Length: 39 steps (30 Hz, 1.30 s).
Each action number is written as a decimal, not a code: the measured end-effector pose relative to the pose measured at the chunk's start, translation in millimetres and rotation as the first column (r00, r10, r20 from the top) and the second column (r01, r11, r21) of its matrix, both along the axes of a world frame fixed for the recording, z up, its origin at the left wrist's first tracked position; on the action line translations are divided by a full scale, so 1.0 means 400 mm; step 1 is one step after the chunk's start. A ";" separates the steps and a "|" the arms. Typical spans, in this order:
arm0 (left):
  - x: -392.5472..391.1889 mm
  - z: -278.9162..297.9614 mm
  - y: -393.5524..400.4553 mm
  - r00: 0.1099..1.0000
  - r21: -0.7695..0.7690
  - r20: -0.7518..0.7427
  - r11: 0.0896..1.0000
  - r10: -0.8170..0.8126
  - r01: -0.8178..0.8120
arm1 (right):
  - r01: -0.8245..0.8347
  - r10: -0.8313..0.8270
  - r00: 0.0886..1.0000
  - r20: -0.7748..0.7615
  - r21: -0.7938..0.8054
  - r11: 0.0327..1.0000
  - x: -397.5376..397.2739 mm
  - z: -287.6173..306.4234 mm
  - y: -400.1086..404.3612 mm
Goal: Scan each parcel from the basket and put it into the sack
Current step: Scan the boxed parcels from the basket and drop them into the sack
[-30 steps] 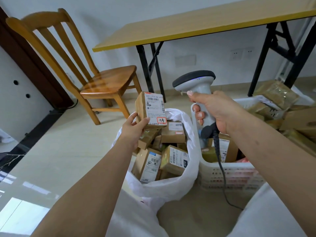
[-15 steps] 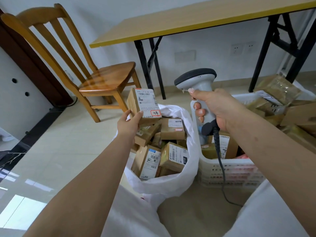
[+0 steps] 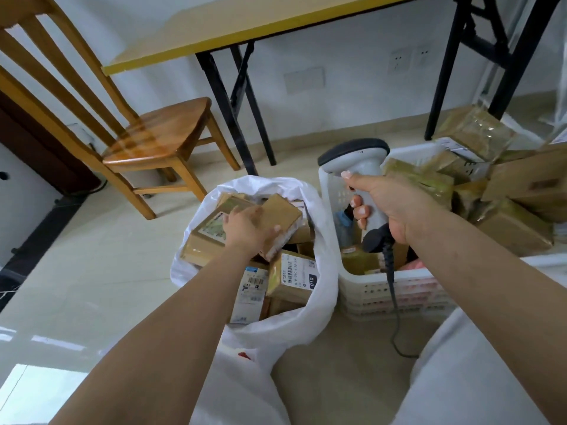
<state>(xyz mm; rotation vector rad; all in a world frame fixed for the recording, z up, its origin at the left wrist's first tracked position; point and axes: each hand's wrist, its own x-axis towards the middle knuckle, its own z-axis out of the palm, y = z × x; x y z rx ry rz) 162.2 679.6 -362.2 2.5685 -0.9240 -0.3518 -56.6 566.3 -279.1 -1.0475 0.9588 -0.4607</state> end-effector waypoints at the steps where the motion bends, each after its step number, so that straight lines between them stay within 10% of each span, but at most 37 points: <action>1: -0.006 -0.003 -0.013 0.999 0.020 0.020 0.999 -0.025 0.025 | 0.004 -0.004 1.000 -0.004 0.004 1.000 -0.007 -0.008 -0.009; 22: -0.265 -0.049 -0.532 0.933 -0.144 -0.080 0.930 -0.352 0.338 | 0.354 -0.330 0.933 -0.140 0.209 0.912 -0.220 -0.217 -0.382; 39: -0.335 -0.274 -0.839 0.686 -0.009 -0.722 0.990 0.090 -0.140 | 0.486 -0.461 0.874 -0.154 0.269 0.831 -0.228 -0.288 -0.551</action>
